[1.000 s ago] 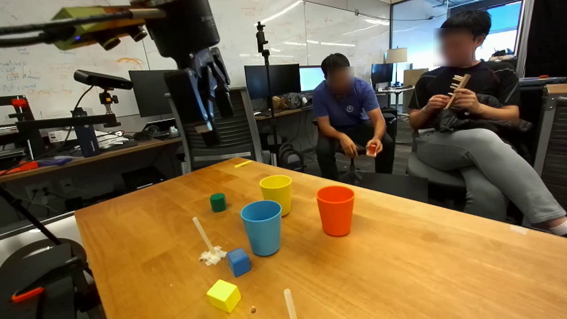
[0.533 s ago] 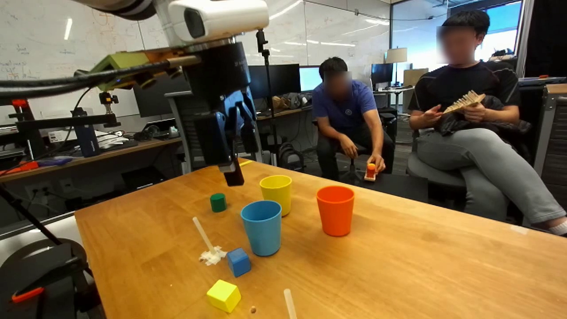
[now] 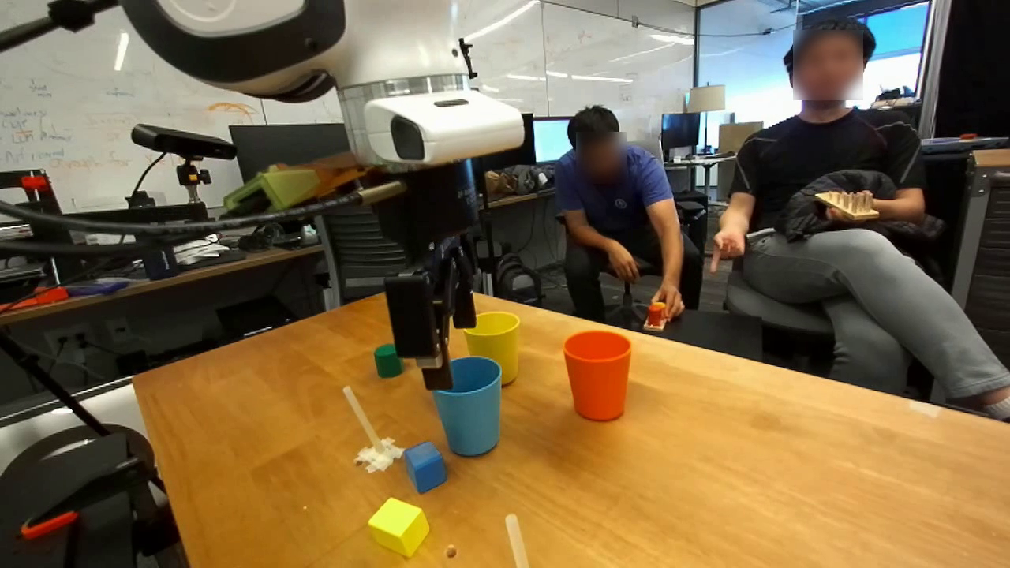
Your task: Stack the three cups
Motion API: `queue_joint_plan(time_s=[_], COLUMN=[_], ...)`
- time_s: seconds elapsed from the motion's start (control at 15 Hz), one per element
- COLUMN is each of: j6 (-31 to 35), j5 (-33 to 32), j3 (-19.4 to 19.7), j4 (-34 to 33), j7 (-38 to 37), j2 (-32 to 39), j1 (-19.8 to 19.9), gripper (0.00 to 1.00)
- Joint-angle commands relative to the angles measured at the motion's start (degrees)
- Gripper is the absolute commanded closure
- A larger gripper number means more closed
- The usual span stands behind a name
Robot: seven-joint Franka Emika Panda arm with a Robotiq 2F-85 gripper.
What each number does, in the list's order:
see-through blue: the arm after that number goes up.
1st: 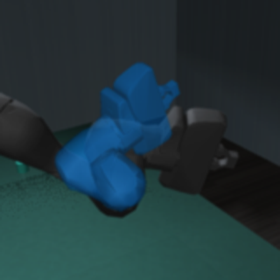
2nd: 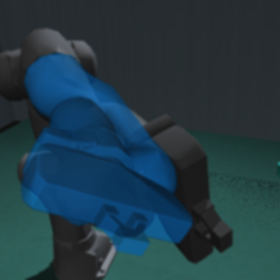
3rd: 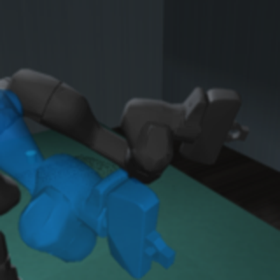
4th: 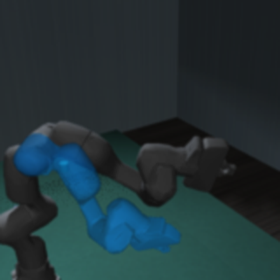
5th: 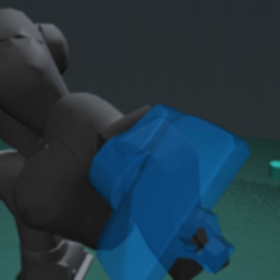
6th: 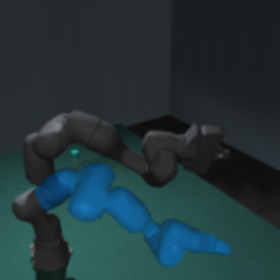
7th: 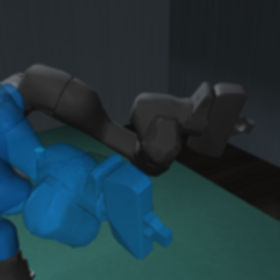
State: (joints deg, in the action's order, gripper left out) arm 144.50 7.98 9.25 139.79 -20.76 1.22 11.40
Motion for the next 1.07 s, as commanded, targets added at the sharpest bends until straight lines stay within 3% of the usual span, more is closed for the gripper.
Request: queue_joint_plan(time_s=[0.0, 1.0], j6=[0.90, 2.05], j5=[0.64, 1.40], j3=[-0.04, 0.30], j4=[-2.34, -5.63], j7=[0.60, -0.68], j2=[3.19, 11.33], j1=[-1.15, -2.49], gripper=[0.00, 0.00])
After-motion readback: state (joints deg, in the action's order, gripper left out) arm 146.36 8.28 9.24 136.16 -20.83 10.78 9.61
